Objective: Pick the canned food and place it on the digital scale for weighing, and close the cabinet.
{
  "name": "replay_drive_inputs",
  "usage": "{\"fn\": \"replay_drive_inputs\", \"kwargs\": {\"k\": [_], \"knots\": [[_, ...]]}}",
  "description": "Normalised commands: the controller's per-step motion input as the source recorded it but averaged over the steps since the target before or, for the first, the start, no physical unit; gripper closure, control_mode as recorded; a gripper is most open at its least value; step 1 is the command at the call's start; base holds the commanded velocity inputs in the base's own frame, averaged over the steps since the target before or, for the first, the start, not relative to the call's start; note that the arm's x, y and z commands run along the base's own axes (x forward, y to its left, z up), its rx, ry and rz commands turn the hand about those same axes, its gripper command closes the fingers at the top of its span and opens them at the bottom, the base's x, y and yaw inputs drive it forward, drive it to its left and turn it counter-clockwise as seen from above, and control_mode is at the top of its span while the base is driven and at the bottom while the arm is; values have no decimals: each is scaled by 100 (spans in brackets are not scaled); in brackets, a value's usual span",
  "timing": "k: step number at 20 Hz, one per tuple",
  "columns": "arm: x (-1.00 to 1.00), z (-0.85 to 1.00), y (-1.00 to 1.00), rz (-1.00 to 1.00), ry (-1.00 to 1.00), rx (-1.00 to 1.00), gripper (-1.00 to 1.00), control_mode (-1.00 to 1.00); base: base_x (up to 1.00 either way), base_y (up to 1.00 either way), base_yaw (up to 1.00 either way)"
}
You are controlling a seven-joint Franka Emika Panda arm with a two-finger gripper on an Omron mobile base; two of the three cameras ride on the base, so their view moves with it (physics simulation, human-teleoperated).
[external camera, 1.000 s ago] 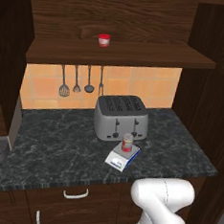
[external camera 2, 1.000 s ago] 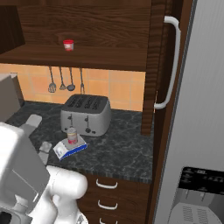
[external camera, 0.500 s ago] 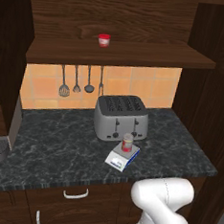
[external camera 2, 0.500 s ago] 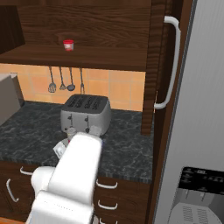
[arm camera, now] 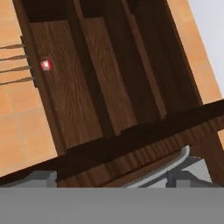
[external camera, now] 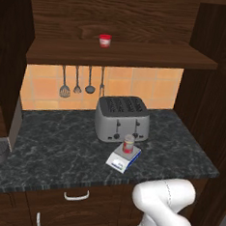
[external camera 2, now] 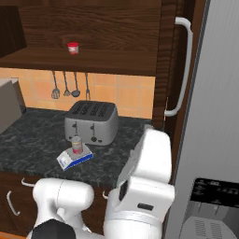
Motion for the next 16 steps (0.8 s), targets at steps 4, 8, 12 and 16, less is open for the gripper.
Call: {"fn": "replay_drive_inputs", "kwargs": {"k": [4, 8, 12, 16], "knots": [[74, -29, -55, 7, -9, 7, -100, -100, 0, 0, 0], [74, -10, -8, 6, -16, 0, -100, -100, 0, 0, 0], [73, 0, -1, 5, -21, 0, -100, -100, 0, 0, 0], [27, 7, 8, 5, -23, 0, -100, -100, 0, 0, 0]]}}
